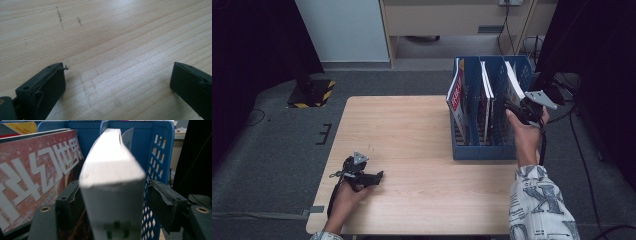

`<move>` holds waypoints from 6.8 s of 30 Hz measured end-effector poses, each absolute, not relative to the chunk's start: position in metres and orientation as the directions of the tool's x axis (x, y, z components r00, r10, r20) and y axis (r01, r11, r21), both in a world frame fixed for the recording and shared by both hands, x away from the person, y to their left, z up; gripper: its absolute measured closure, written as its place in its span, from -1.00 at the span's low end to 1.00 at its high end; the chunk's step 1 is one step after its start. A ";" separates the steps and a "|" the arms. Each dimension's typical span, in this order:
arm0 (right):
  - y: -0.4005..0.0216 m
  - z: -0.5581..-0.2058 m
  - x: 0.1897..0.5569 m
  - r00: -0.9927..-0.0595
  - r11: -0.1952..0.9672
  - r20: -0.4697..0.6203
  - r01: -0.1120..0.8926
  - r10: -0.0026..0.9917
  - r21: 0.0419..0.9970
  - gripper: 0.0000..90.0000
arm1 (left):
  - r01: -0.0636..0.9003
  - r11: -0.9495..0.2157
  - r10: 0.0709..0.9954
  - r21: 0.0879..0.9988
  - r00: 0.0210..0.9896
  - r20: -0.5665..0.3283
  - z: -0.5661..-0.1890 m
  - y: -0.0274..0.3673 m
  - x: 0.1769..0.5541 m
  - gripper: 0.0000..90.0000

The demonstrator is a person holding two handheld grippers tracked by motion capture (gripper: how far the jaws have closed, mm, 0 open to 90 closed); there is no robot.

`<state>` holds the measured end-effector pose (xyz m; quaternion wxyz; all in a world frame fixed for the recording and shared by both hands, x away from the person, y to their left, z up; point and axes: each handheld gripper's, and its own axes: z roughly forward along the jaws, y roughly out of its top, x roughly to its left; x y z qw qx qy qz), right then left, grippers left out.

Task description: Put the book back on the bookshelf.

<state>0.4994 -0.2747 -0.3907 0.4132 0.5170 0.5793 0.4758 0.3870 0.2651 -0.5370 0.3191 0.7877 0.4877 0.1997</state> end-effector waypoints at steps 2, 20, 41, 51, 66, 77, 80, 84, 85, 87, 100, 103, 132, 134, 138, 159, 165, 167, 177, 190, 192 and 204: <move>-0.275 -0.392 0.497 -0.126 0.013 0.015 0.211 0.992 0.977 -0.36 | 0.641 -0.321 0.896 0.698 0.445 0.003 -0.537 0.265 0.387 -1.00; -0.271 -0.386 0.487 -0.159 0.003 0.039 0.258 0.986 0.966 -0.66 | 0.641 -0.321 0.896 0.697 0.445 0.004 -0.537 0.265 0.387 -1.00; -0.281 -0.394 0.467 -0.169 -0.002 0.053 0.288 0.984 0.958 -0.85 | 0.641 -0.321 0.896 0.697 0.445 0.004 -0.537 0.265 0.387 -1.00; -0.283 -0.398 0.449 -0.200 -0.001 0.063 0.298 0.978 0.955 -0.86 | 0.641 -0.320 0.896 0.697 0.443 0.003 -0.537 0.265 0.387 -1.00; -0.273 -0.402 0.424 -0.242 0.021 0.060 0.317 0.968 0.948 -0.85 | 0.642 -0.319 0.897 0.697 0.442 0.004 -0.537 0.265 0.387 -1.00; -0.267 -0.407 0.407 -0.277 0.038 0.062 0.343 0.959 0.938 -0.83 | 0.642 -0.319 0.897 0.697 0.442 0.004 -0.537 0.265 0.387 -1.00; -0.263 -0.409 0.405 -0.295 0.046 0.064 0.350 0.953 0.936 -0.83 | 0.642 -0.319 0.897 0.697 0.442 0.004 -0.537 0.265 0.387 -1.00; -0.257 -0.412 0.403 -0.313 0.046 0.074 0.359 0.947 0.932 -0.84 | 0.642 -0.320 0.897 0.697 0.442 0.004 -0.537 0.265 0.387 -1.00; -0.256 -0.412 0.402 -0.322 0.051 0.073 0.360 0.944 0.932 -0.84 | 0.642 -0.319 0.897 0.697 0.442 0.004 -0.537 0.265 0.387 -1.00; -0.250 -0.412 0.401 -0.337 0.057 0.074 0.362 0.939 0.931 -0.84 | 0.642 -0.320 0.897 0.697 0.442 0.004 -0.537 0.265 0.387 -1.00; -0.222 -0.408 0.395 -0.403 0.093 0.067 0.367 0.913 0.926 -0.84 | 0.642 -0.320 0.897 0.697 0.442 0.004 -0.537 0.265 0.387 -1.00; -0.214 -0.406 0.393 -0.422 0.103 0.067 0.368 0.904 0.924 -0.84 | 0.642 -0.320 0.897 0.697 0.442 0.004 -0.537 0.265 0.387 -1.00; -0.138 -0.414 0.389 -0.559 0.209 0.038 0.372 0.829 0.904 -0.81 | 0.642 -0.316 0.898 0.698 0.440 0.002 -0.537 0.264 0.387 -1.00; -0.132 -0.414 0.388 -0.570 0.213 0.038 0.367 0.821 0.906 -0.80 | 0.642 -0.316 0.898 0.698 0.440 0.002 -0.537 0.264 0.387 -1.00; -0.119 -0.415 0.387 -0.591 0.220 0.041 0.363 0.806 0.905 -0.80 | 0.642 -0.316 0.898 0.698 0.441 0.002 -0.537 0.264 0.387 -1.00; -0.045 -0.447 0.397 -0.693 0.319 0.040 0.381 0.720 0.867 -0.77 | 0.642 -0.318 0.897 0.698 0.442 0.002 -0.537 0.264 0.387 -1.00; -0.034 -0.458 0.400 -0.703 0.344 0.034 0.389 0.710 0.855 -0.78 | 0.642 -0.318 0.897 0.698 0.442 0.002 -0.537 0.264 0.387 -1.00; -0.033 -0.460 0.401 -0.705 0.349 0.032 0.390 0.709 0.852 -0.78 | 0.642 -0.318 0.897 0.698 0.442 0.002 -0.537 0.264 0.387 -1.00; -0.021 -0.486 0.403 -0.714 0.388 0.047 0.433 0.698 0.814 -0.79 | 0.642 -0.318 0.897 0.698 0.442 0.002 -0.537 0.264 0.387 -1.00; -0.011 -0.515 0.415 -0.716 0.450 0.059 0.498 0.695 0.742 -0.80 | 0.642 -0.318 0.897 0.698 0.442 0.002 -0.537 0.264 0.387 -1.00; -0.010 -0.518 0.416 -0.714 0.455 0.055 0.502 0.698 0.736 -0.81 | 0.642 -0.318 0.897 0.698 0.442 0.002 -0.537 0.264 0.387 -1.00; -0.015 -0.532 0.421 -0.674 0.454 0.034 0.533 0.738 0.714 -0.80 | 0.642 -0.317 0.897 0.699 0.442 0.001 -0.537 0.264 0.387 -1.00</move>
